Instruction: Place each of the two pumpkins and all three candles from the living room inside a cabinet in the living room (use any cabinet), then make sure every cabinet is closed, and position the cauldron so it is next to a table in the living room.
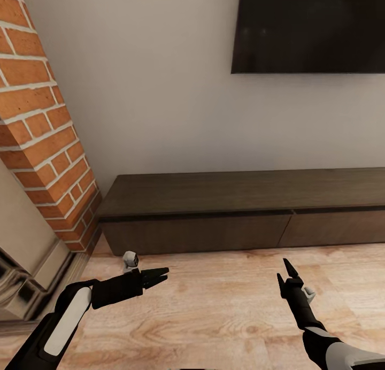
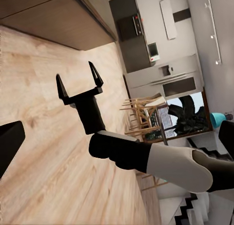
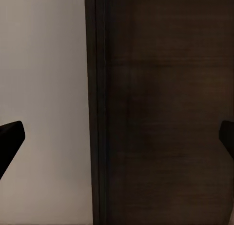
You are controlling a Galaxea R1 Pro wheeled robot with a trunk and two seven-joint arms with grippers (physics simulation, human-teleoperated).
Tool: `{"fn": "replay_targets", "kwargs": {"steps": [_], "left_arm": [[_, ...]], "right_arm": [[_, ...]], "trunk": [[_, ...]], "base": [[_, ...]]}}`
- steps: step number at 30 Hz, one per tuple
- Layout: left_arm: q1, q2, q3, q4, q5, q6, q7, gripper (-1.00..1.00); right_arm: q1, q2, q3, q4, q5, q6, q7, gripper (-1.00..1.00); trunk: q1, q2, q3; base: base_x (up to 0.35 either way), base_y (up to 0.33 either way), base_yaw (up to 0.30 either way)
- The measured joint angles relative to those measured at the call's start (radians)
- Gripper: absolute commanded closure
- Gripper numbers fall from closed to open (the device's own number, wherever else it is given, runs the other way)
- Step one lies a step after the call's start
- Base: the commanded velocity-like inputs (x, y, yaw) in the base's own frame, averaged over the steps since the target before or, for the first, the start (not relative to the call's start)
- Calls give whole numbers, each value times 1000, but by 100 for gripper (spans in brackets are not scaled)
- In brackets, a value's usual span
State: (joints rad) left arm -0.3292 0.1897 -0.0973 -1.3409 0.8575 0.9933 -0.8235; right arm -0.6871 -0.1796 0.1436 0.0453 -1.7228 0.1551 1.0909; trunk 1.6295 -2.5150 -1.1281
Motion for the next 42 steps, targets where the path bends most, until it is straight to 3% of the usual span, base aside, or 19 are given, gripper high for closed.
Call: {"fn": "replay_targets", "kwargs": {"steps": [27, 42], "left_arm": [[0, 0, 0, 0, 0, 0, 0, -100], [0, 0, 0, 0, 0, 0, 0, -100]], "right_arm": [[0, 0, 0, 0, 0, 2, 0, -100], [0, 0, 0, 0, 0, 1, 0, -100]], "trunk": [[0, 0, 0], [0, 0, 0]], "base": [[285, 0, 0], [110, 4, 0]]}}
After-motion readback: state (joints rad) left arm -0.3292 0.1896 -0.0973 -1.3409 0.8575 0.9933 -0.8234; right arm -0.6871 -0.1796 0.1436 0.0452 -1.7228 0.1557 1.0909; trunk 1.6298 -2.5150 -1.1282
